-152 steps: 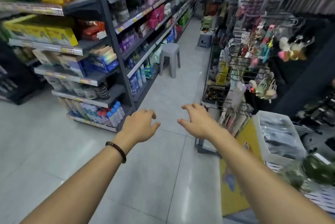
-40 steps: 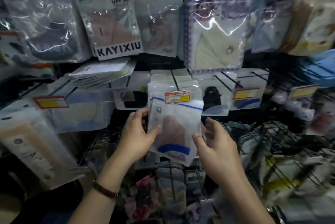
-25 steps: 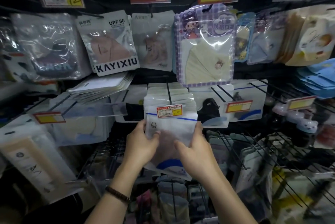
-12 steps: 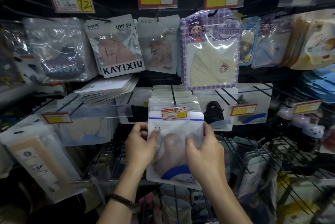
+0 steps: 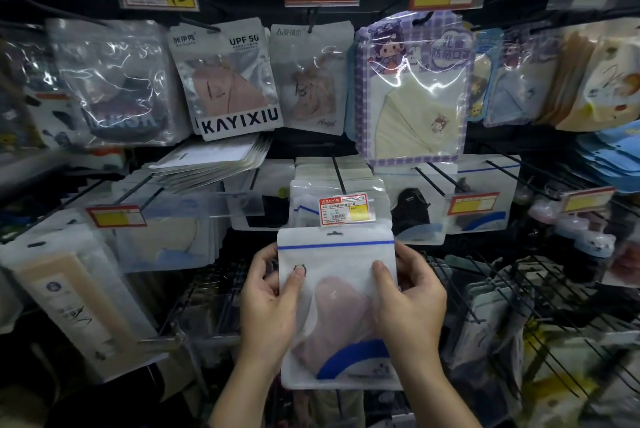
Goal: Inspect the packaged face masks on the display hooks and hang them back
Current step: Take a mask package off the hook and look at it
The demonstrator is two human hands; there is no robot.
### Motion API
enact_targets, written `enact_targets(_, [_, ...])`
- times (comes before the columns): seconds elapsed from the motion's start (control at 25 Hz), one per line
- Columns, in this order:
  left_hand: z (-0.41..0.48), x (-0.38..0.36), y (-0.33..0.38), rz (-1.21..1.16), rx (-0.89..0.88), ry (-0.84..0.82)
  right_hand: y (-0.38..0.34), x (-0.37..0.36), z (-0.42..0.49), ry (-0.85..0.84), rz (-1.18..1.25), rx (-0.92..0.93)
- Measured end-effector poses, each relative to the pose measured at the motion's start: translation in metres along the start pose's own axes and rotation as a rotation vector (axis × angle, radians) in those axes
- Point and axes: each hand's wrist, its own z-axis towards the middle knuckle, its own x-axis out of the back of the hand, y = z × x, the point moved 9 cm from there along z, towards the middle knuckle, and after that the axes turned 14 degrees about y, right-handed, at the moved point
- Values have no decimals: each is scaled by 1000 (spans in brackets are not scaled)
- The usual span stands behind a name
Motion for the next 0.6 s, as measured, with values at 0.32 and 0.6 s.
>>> enact_targets(0.32, [-28, -22, -36, -78, 37, 104, 6, 52, 12, 186, 9, 25])
enact_targets(0.6, [-60, -89, -46, -90, 16, 97, 10, 108, 64, 242, 61, 33])
